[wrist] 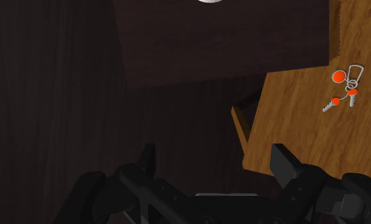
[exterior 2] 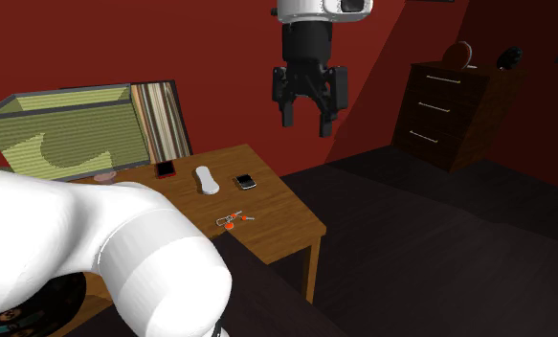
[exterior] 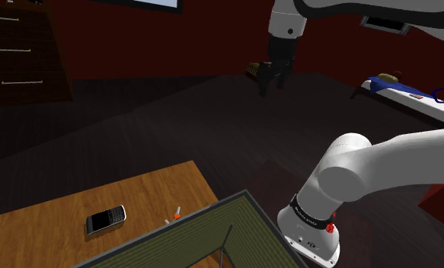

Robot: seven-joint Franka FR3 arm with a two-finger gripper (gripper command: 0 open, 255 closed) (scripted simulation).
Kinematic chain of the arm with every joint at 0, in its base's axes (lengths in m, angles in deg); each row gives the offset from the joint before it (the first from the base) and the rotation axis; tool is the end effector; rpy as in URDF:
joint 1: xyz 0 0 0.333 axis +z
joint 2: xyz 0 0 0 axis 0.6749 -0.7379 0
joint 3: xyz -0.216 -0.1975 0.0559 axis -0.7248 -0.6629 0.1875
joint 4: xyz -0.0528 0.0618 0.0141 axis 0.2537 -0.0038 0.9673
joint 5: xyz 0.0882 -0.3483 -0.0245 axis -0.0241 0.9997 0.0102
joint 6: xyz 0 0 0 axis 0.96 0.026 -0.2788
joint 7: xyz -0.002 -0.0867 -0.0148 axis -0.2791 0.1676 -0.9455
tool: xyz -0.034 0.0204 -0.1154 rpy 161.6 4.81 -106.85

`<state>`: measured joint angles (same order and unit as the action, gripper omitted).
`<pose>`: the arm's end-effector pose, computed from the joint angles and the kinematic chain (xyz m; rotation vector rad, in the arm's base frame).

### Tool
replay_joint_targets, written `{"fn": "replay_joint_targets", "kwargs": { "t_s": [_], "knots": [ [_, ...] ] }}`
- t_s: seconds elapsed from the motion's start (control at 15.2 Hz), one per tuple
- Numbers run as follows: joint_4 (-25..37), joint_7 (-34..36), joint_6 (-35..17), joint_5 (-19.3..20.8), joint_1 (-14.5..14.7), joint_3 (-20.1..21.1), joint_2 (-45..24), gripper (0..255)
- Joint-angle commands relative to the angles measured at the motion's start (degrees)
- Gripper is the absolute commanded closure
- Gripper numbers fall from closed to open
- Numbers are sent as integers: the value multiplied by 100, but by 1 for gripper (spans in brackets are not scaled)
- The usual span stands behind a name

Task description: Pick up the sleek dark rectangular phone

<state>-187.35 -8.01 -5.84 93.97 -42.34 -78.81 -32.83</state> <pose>0.2713 -0.0046 0.5464 3.0170 -0.1957 -0.1097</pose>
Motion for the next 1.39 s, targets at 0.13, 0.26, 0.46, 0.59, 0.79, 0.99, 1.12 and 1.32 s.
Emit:
{"fn": "replay_joint_targets", "kwargs": {
  "t_s": [0.13,0.26,0.46,0.59,0.79,0.99,1.12,1.32],
  "knots": [
    [-123,-92,-377,-49,116,34,-237,0],
    [-222,-185,-752,-97,231,72,-496,0],
    [-323,-328,-1306,-165,402,138,-923,0],
    [-359,-425,-1667,-208,512,188,-1231,0],
    [-367,-570,-2193,-266,673,272,-1720,0],
    [-323,-714,-2693,-314,827,367,-2236,0],
    [-265,-808,-3010,-339,925,436,-2590,0],
    [-138,-942,-3455,-359,1062,549,-3133,0]
  ]
}}
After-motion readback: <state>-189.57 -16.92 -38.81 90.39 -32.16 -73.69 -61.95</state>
